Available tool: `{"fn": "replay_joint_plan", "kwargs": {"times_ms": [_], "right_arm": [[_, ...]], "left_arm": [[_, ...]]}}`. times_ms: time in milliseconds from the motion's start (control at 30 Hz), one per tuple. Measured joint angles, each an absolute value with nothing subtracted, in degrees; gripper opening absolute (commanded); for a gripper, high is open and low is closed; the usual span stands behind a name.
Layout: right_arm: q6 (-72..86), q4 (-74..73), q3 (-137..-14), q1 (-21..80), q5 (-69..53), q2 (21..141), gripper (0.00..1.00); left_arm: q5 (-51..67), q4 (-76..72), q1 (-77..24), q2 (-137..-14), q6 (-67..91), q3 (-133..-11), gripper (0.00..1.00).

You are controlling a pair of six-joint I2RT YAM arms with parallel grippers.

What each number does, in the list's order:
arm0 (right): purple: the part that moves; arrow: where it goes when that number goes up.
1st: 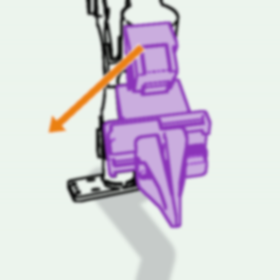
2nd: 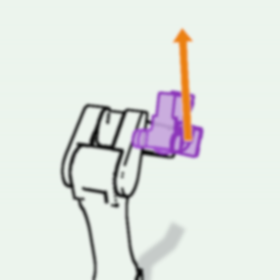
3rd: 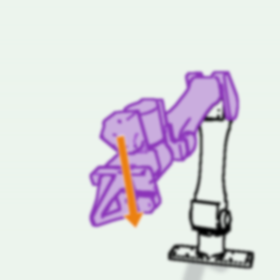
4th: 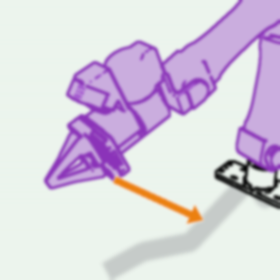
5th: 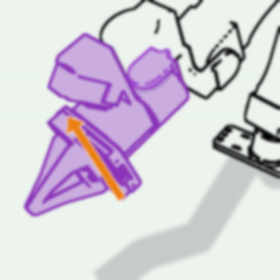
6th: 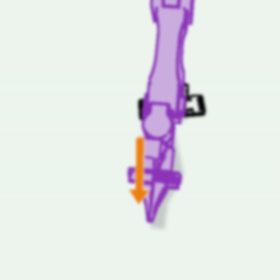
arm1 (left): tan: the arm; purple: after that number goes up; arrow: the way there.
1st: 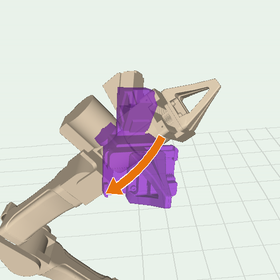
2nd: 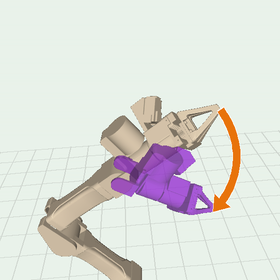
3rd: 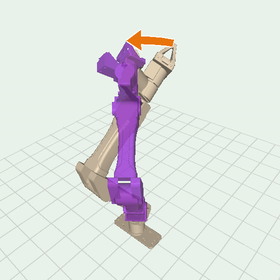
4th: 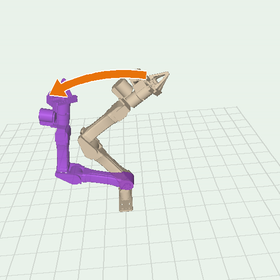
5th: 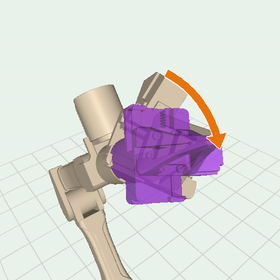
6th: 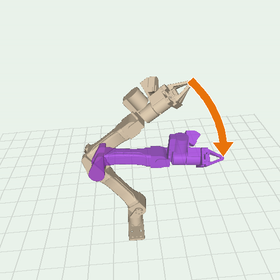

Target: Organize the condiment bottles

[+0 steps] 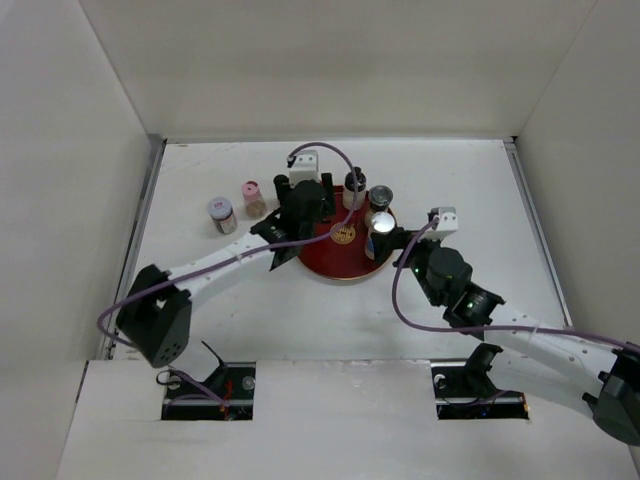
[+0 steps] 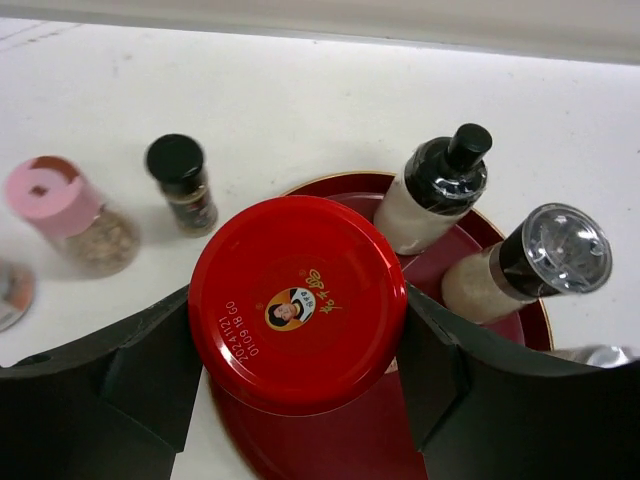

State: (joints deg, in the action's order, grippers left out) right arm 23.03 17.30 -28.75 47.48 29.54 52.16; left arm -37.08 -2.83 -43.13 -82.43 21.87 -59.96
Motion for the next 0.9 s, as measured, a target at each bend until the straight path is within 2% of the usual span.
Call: {"fn": "replay_joint_plan", "kwargs": {"times_ms": [267,500,633,767,900], "right_arm": [[23.8,17.5,-28.2,46.7,29.5,51.5,0.98],[23.9,17.5,-28.2,46.7,29.5,51.5,0.99],[24.0,17.6,-28.2,46.7,29.5,51.8,0.99],[24.0,17.6,-28.2,46.7,29.3,52.9,0.99],[24.0,17.6,-28.2,46.7,28.9,53.5,1.00]], "left_arm": [[-32.9,-6.7,-40.4,-101.7,19.2,-69.0,0.44],[-30.7,-9.4,-38.6,-109.0,17.3,-73.9,0.47],[-30.1,-11.2,-38.0,-109.4,16.9,-74.0,0.60],[-30.1,-13.0,-37.9,-109.4,16.3,-74.0,0.84],[-30.3,-17.8,-38.0,-109.0,16.3,-73.9,0.93]]}}
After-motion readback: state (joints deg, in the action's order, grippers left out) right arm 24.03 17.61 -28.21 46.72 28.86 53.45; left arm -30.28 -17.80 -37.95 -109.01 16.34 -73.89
